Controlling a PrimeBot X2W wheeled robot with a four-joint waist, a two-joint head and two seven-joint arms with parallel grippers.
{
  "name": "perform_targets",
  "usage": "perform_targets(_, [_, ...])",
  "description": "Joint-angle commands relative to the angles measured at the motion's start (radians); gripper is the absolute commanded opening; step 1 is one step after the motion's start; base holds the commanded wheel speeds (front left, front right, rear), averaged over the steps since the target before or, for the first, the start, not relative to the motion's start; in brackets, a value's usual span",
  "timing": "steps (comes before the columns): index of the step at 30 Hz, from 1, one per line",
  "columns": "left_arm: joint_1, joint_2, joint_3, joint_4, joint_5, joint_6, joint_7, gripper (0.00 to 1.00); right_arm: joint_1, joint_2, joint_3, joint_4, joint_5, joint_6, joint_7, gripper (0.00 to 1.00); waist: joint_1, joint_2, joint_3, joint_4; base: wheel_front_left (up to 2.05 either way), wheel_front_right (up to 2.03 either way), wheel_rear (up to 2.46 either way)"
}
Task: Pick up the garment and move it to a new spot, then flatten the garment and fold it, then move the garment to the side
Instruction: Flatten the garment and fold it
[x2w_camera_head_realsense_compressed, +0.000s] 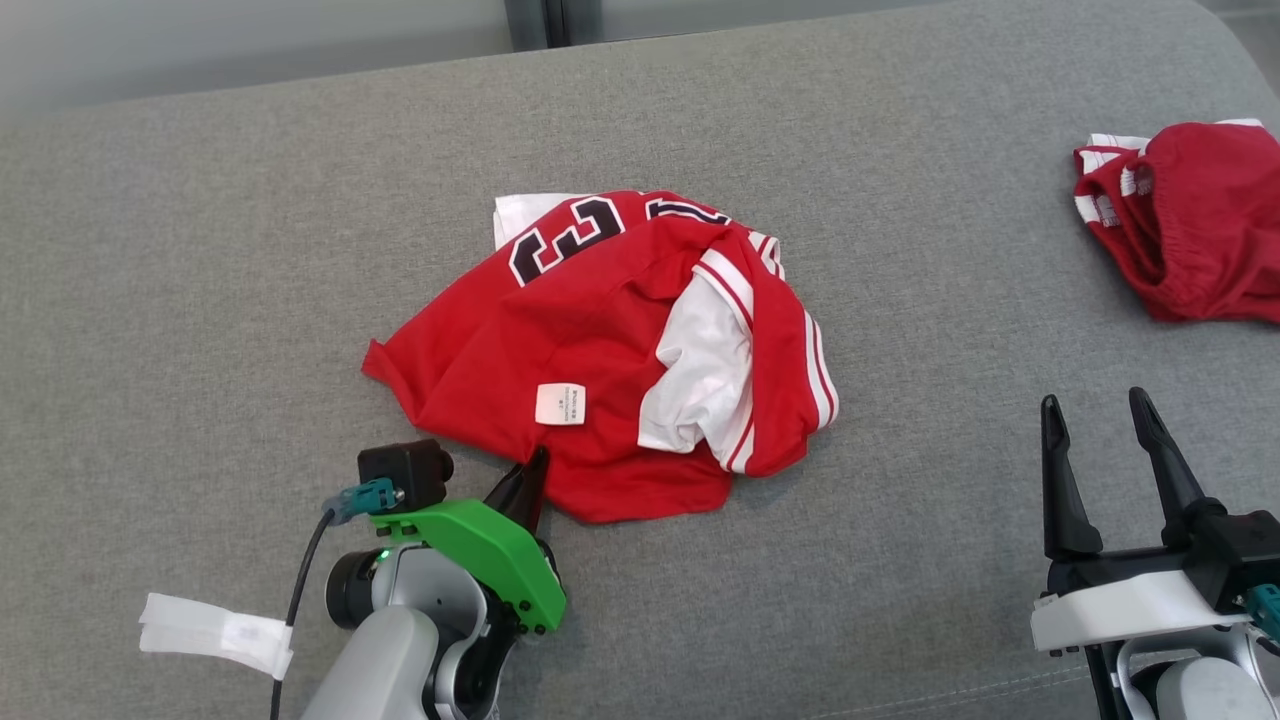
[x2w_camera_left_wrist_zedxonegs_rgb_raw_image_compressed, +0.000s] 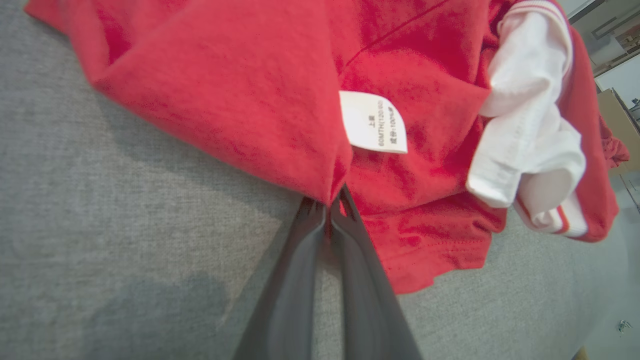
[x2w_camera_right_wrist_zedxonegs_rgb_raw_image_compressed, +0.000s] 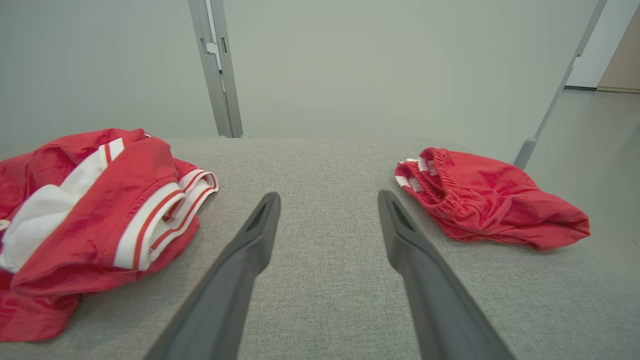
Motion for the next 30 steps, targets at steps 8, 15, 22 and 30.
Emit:
perform_targets(8, [0.012,0.097,-0.031,-0.233,0.033,-0.013,0.094,0.0,0.011,-0.002,-0.003,-0.001,-0.007,-0.001,-0.003,1.0,0.0,0.0,-0.009,0.018,0.0,0.0,0.0])
perform_targets(15, [-0.116,0.265,0.02,-0.573,-0.024,-0.019,0.373,0.0,-0.018,-0.002,0.017,0.01,0.017,-0.001,-0.003,1.0,0.0,0.0,-0.004,0.007,0.0,0.0,0.0])
perform_targets(22, [-0.306,0.357,0.082,-0.741,-0.133,0.005,0.633,0.0,-0.043,-0.002,0.039,0.023,0.048,-0.001,-0.003,1.0,0.0,0.0,-0.004,-0.04,0.0,0.0,0.0])
perform_targets(30, [-0.539,0.309,0.023,-0.795,-0.195,0.034,0.811,0.0,-0.059,-0.002,0.062,0.041,0.1,-0.001,-0.003,1.0,0.0,0.0,0.005,-0.107,0.0,0.0,0.0])
